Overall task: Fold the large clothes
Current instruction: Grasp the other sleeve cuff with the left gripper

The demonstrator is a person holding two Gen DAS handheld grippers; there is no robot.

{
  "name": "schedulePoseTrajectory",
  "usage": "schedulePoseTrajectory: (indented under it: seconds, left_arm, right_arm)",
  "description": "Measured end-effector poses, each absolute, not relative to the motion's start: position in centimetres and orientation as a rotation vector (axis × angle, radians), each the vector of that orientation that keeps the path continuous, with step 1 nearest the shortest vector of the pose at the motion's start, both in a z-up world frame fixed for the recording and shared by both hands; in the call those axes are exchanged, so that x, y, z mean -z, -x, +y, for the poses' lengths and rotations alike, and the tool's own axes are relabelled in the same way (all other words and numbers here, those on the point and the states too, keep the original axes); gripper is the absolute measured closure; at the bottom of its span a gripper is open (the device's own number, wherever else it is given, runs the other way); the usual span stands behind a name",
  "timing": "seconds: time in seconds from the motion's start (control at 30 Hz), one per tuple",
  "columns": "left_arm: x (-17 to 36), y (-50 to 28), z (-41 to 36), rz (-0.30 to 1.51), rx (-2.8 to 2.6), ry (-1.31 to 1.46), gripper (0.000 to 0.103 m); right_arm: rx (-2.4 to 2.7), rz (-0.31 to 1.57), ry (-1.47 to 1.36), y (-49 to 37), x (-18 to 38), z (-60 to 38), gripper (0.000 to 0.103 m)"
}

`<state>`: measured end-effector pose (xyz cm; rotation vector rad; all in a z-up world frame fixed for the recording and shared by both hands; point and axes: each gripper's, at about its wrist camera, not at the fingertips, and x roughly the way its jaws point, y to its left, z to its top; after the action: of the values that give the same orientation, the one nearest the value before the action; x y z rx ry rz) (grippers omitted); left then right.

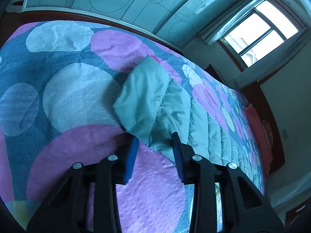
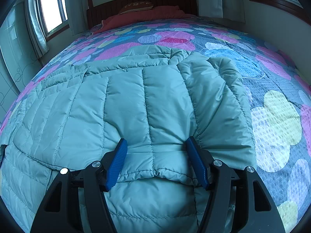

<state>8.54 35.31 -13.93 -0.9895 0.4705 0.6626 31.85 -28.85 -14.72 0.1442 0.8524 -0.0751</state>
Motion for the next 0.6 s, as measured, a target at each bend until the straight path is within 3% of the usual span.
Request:
schedulePoseTrajectory:
  seconds: [0.03, 0.13, 0.2, 0.27, 0.43, 0.6]
  left_arm:
    - [14.0, -8.5, 35.7, 0.465, -0.661, 1.003, 0.080]
    - [14.0, -8.1, 36.3, 0.443, -0.647, 1.061, 0.080]
    - [14.0, -7.5, 36.3, 0.415, -0.639, 1.082, 0.072]
    - [13.8, -6.9, 36.3, 0.379, -0.642, 1.088, 0.053]
    - [13.6, -8.0, 37.7, 0.352, -0.666, 1.087, 0.039]
    - [13.2, -9.6, 36.6, 0.372, -0.688, 1.006, 0.044]
  right_arm:
    - [0.075, 0.852, -0.145, -31.9, 14.7, -28.9, 0.040]
    - [0.075, 0.853, -0.145, -31.8, 14.7, -28.8, 0.040]
    - [0.075, 0.852, -0.145, -31.8, 14.7, -28.8, 0.040]
    - [0.075, 0.852, -0.146, -31.8, 14.7, -28.8, 0.040]
    - [0.075, 0.852, -0.146, -31.8, 14.7, -28.8, 0.040]
    - [0.075, 0.850, -0.147, -31.8, 14.7, -28.9, 0.040]
